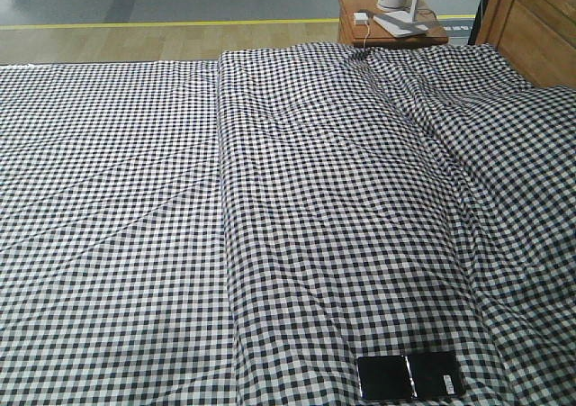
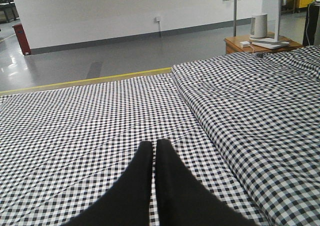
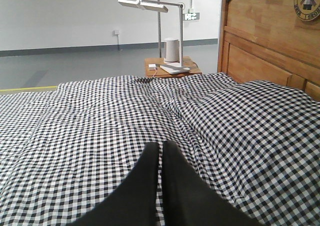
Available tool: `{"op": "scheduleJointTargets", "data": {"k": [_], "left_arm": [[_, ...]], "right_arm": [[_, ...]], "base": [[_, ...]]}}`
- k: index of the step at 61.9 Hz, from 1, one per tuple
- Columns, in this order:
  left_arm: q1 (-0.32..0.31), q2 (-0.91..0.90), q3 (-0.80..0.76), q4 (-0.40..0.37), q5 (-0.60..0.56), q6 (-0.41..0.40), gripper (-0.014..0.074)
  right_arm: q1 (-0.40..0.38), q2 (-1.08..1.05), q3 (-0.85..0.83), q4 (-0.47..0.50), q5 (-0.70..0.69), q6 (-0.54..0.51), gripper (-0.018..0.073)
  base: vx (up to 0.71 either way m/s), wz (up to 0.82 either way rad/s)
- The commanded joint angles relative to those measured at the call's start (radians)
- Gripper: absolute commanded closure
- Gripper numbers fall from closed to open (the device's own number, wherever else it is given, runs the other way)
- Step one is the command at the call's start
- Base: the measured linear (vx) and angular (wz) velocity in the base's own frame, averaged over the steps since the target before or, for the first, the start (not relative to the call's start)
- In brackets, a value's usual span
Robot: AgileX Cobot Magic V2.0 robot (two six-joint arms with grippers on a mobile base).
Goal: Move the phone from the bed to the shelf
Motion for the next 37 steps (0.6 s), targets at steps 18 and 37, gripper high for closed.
{"op": "scheduleJointTargets", "data": {"k": [18, 37], "left_arm": [[-0.003, -0.005, -0.023, -0.009, -0.077, -0.006, 0.0595], [-0.003, -0.005, -0.023, -0.009, -0.077, -0.006, 0.0595]], "right_arm": [[-0.002, -0.012, 0.004, -0.009, -0.076, -0.005, 0.0564], [-0.002, -0.012, 0.004, -0.009, -0.076, -0.005, 0.0564]], "base": [[0.0, 0.0], [0.0, 0.0]]}}
